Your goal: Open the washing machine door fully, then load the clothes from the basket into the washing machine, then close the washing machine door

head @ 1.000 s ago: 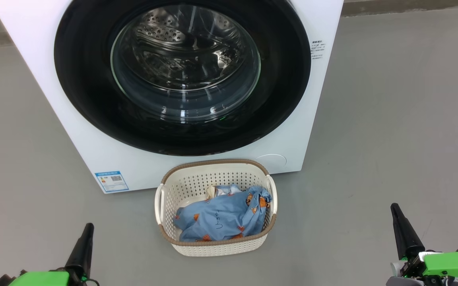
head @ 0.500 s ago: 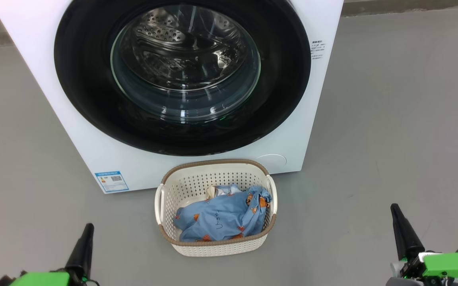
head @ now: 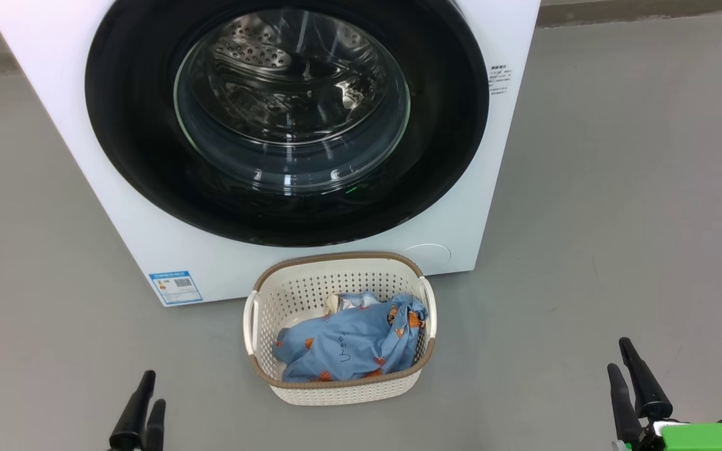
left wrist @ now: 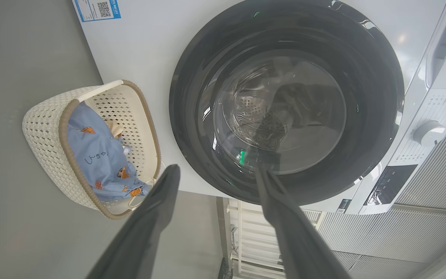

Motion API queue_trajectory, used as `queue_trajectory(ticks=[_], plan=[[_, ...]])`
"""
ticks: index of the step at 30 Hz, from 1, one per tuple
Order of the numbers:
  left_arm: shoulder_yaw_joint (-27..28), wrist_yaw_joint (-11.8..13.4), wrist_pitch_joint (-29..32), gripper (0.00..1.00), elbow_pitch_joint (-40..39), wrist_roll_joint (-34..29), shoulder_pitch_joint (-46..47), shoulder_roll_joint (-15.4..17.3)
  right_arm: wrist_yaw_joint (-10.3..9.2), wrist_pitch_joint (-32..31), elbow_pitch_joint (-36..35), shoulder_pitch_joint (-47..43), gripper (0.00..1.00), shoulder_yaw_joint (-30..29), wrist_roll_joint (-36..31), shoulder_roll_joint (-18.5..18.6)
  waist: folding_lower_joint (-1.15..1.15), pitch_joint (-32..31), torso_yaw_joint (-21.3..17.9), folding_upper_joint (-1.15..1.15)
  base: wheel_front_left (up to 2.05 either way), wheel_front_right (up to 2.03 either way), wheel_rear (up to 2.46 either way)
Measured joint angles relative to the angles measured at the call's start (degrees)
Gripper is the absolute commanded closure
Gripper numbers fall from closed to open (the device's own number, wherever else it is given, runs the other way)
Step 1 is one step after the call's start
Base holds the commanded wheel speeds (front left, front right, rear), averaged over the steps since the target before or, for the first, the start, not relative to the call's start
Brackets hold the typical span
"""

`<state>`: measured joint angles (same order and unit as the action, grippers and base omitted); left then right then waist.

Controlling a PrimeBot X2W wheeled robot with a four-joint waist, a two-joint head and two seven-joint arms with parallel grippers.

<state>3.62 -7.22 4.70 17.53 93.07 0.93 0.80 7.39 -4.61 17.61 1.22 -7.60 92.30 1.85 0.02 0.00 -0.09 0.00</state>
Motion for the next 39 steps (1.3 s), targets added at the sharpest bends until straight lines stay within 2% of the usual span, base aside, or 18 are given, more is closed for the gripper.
queue_trajectory(ticks=[14, 32, 39], plan=[[-0.6, 0.0, -2.3, 0.0, -1.6, -1.4, 0.0, 0.1, 0.0, 2.3, -1.8, 0.0, 0.0, 0.5, -1.2, 0.0, 0.0, 0.0, 0.0, 0.0, 0.0, 0.0, 0.0], [-0.1, 0.0, -5.3, 0.0, -5.3, -5.9, 0.0, 0.2, 0.0, 5.3, -4.5, 0.2, 0.0, 0.5, -8.6, 0.0, -0.01, -0.5, 0.1, 0.0, 0.0, 0.0, 0.0], [0.4, 0.0, -6.3, 0.0, -7.2, -9.7, 0.0, 0.2, 0.0, 6.4, -6.8, 0.4, 0.0, -0.1, -11.9, 0.1, -0.01, -0.7, 0.2, 0.0, 0.0, 0.0, 0.0]])
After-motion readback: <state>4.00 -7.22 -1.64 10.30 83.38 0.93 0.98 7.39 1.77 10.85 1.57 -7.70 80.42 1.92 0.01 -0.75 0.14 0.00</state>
